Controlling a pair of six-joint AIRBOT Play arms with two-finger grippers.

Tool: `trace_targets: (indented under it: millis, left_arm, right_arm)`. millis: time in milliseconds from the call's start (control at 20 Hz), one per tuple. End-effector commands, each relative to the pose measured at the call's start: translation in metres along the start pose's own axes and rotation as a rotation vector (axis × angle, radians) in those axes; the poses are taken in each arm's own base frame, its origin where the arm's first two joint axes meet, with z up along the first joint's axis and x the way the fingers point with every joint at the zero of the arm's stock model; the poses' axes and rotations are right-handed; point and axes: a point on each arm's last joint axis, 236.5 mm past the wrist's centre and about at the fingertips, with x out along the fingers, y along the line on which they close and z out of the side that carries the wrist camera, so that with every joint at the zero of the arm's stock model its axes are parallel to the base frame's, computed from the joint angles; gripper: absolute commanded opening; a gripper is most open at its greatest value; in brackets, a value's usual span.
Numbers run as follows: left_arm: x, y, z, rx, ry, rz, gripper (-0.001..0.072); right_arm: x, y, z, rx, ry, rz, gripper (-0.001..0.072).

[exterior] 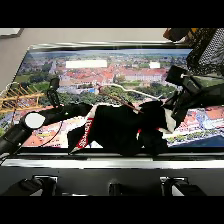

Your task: Fold the clothes and pants, and hang the long-sleeved shirts on hangers.

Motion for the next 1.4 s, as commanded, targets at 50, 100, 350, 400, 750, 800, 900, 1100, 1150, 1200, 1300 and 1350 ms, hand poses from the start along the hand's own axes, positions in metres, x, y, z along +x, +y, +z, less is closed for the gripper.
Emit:
trace_targets:
  millis: [50, 100, 350, 400, 750, 800, 900, 1100, 1150, 1200, 1300, 1350]
  left_arm:
    - [0.029, 0.001, -0.014, -0.187, 0.068, 0.013, 0.0483]
    - [0.041, -0.012, -0.017, -0.166, 0.091, -0.004, 0.0483]
    - [0.096, -0.065, -0.013, -0.091, 0.135, -0.073, 0.0483]
    - [0.106, -0.071, -0.013, -0.083, 0.142, -0.080, 0.0483]
    - [0.162, -0.109, -0.019, 0.010, 0.169, -0.126, 0.0481]
    - [0.167, -0.112, -0.022, 0.031, 0.174, -0.125, 0.0473]
    - [0.176, -0.113, -0.029, 0.043, 0.186, -0.123, 0.0473]
    - [0.186, -0.105, -0.040, 0.031, 0.206, -0.106, 0.0473]
    - [0.187, -0.104, -0.041, 0.033, 0.207, -0.104, 0.0472]
    - [0.187, -0.103, -0.040, 0.032, 0.207, -0.103, 0.0472]
    - [0.185, -0.100, -0.033, 0.024, 0.198, -0.100, 0.0473]
    - [0.180, -0.097, -0.028, 0.020, 0.200, -0.098, 0.0473]
  right_arm:
    - [0.000, -0.014, 0.004, 0.042, -0.019, -0.057, 0.0043]
    - [0.001, -0.015, 0.003, 0.044, -0.017, -0.056, 0.0043]
    - [0.012, -0.017, -0.002, 0.135, 0.000, -0.031, 0.0043]
    - [0.012, -0.018, -0.002, 0.135, -0.002, -0.033, 0.0043]
    - [0.012, -0.018, -0.002, 0.143, -0.002, -0.034, 0.0044]
    - [0.012, -0.018, -0.002, 0.143, -0.002, -0.034, 0.0044]
    - [0.012, -0.018, -0.002, 0.151, -0.002, -0.034, 0.0044]
    - [0.012, -0.018, -0.001, 0.154, -0.003, -0.034, 0.0044]
    - [0.012, -0.018, -0.002, 0.154, -0.002, -0.034, 0.0044]
    - [0.012, -0.018, -0.002, 0.158, 0.000, -0.036, 0.0044]
    - [0.012, -0.021, -0.007, 0.166, 0.021, -0.048, 0.0044]
    - [0.012, -0.023, -0.011, 0.172, 0.035, -0.058, 0.0044]
